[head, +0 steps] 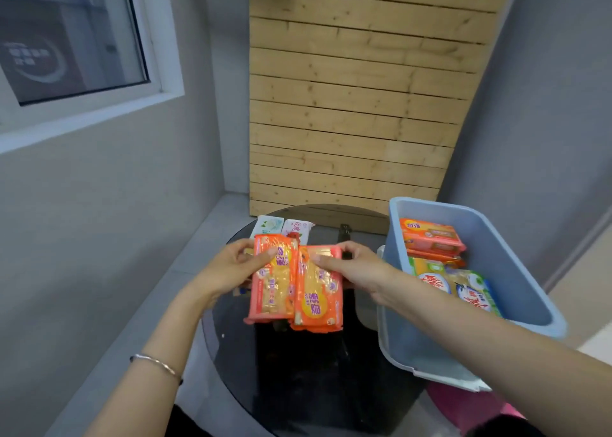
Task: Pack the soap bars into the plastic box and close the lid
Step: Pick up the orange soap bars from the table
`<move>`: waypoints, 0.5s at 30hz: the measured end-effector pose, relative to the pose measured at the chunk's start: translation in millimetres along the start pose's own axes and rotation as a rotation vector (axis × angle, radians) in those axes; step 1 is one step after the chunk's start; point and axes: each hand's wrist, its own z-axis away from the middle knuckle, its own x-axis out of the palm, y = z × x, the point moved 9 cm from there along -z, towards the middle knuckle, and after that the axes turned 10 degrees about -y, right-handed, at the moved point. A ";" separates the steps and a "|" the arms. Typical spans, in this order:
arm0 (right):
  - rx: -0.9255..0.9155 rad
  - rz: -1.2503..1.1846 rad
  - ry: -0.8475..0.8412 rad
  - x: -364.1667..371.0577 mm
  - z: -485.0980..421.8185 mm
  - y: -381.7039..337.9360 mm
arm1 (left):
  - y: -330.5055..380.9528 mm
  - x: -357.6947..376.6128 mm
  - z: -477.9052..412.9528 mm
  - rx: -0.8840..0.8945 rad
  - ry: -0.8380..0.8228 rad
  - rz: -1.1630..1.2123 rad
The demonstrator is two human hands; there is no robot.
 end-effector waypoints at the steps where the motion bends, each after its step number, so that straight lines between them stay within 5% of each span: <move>1: -0.063 0.010 0.014 -12.1 7.7 -13.8 | 21.8 4.6 -1.7 0.066 -0.019 0.010; 6: -0.214 -0.020 0.034 -87.6 52.5 -55.0 | 117.3 51.1 -20.5 0.317 -0.091 -0.031; 15: -0.201 0.172 0.156 -211.9 102.1 -22.6 | 160.7 180.3 -78.1 0.356 -0.232 -0.108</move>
